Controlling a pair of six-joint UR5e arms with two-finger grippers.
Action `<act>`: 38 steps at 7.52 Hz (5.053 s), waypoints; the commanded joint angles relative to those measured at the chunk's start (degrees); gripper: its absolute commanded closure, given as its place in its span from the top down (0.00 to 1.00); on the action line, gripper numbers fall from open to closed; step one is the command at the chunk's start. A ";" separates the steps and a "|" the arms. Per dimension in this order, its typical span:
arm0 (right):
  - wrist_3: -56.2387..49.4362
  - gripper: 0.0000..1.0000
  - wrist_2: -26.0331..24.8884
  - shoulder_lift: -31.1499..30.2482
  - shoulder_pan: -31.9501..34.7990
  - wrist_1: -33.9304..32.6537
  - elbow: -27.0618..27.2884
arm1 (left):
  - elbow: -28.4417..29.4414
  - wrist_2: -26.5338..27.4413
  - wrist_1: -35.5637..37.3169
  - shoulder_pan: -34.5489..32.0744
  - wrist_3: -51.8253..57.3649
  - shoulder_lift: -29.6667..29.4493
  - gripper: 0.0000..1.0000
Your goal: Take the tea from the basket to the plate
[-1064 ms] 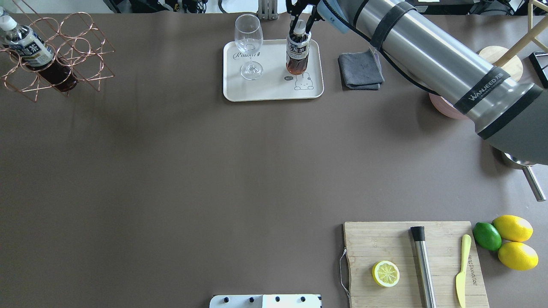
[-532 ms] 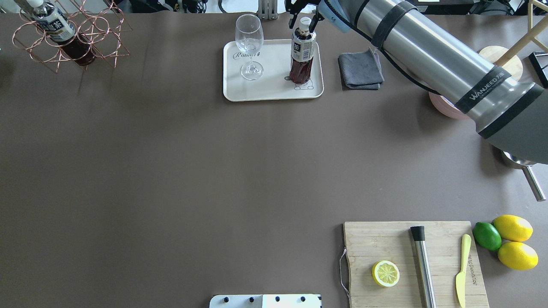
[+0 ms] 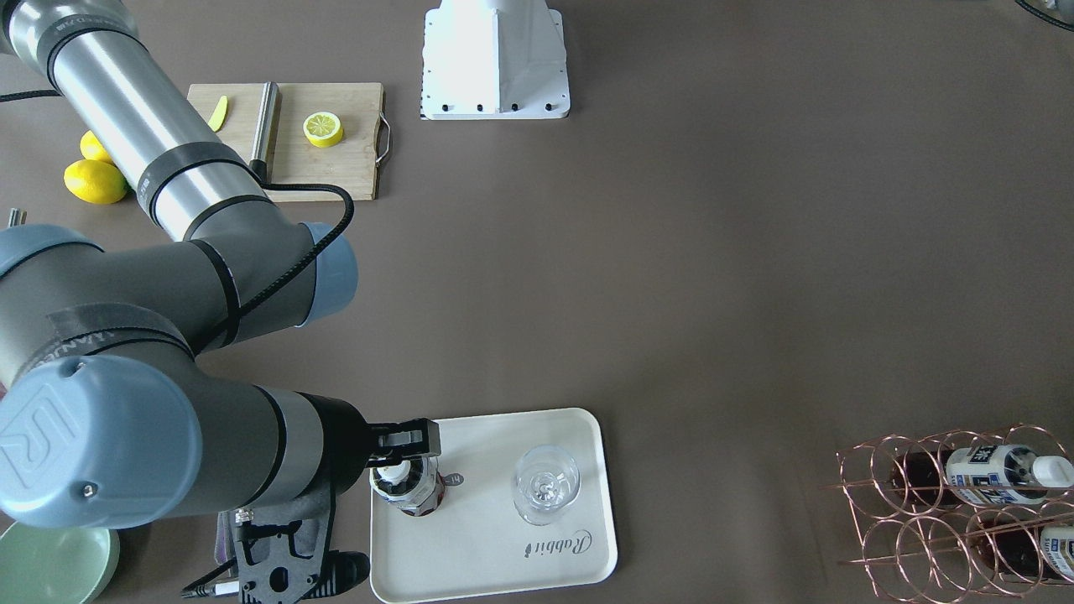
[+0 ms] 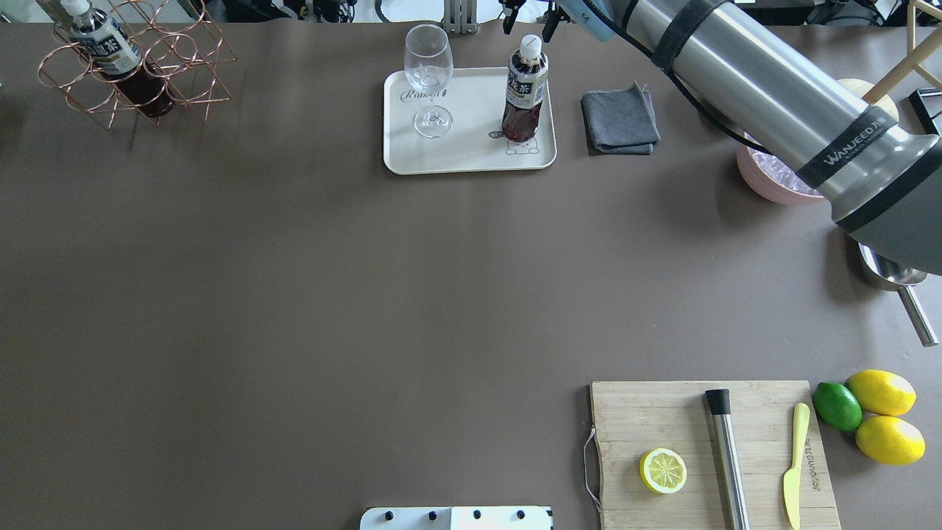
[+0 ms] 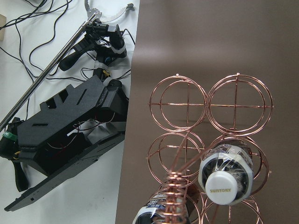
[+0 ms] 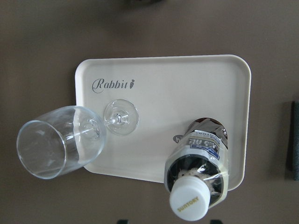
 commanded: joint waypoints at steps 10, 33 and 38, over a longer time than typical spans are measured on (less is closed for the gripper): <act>-24.23 0.99 -18.65 -51.58 3.76 -35.35 62.86 | -0.18 -0.12 -0.14 2.63 -0.51 0.52 0.98; -39.65 0.99 -14.96 -72.36 29.07 -31.10 56.76 | -17.76 -5.13 5.92 -4.56 -68.55 33.90 0.98; -39.65 0.99 -15.31 -72.36 29.25 -31.01 56.23 | -22.93 -4.43 19.97 -11.51 -57.76 39.89 0.98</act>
